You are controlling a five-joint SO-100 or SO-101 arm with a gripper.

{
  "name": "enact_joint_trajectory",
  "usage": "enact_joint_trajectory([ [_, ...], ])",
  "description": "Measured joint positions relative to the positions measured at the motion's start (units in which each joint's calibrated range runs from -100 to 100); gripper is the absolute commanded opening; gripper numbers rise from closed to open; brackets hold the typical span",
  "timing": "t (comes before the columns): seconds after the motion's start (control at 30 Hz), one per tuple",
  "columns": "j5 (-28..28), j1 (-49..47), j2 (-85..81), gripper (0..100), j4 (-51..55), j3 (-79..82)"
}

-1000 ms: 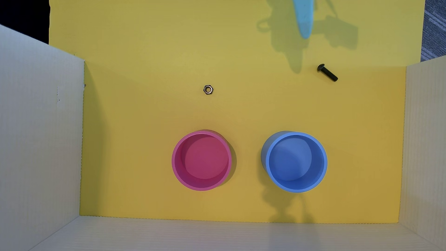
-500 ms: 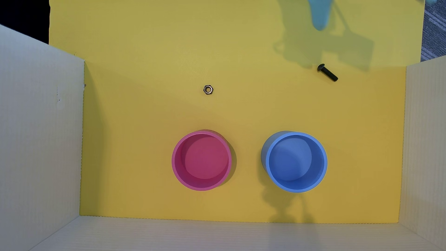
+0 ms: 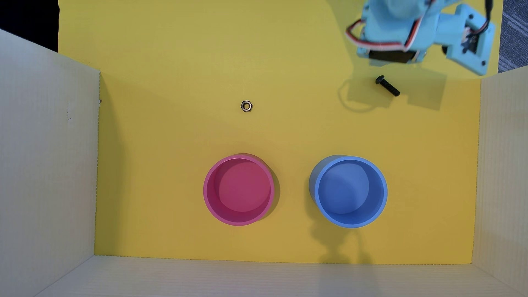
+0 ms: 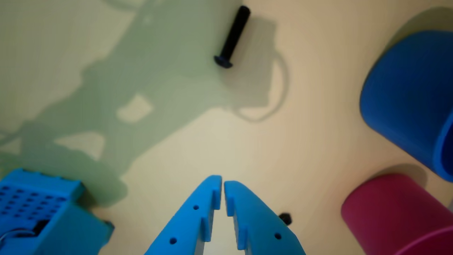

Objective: Pick up the bolt and place it in the pink box

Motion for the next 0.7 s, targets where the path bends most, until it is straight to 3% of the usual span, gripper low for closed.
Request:
enact_joint_trajectory([
  [0.17,0.1,-2.3,1.6,2,-2.9,0.0],
  [0.4,0.2,-6.1,1.8,20,-6.5,3.2],
  [0.7,0.2,-6.7,1.8,18,-12.7,8.2],
])
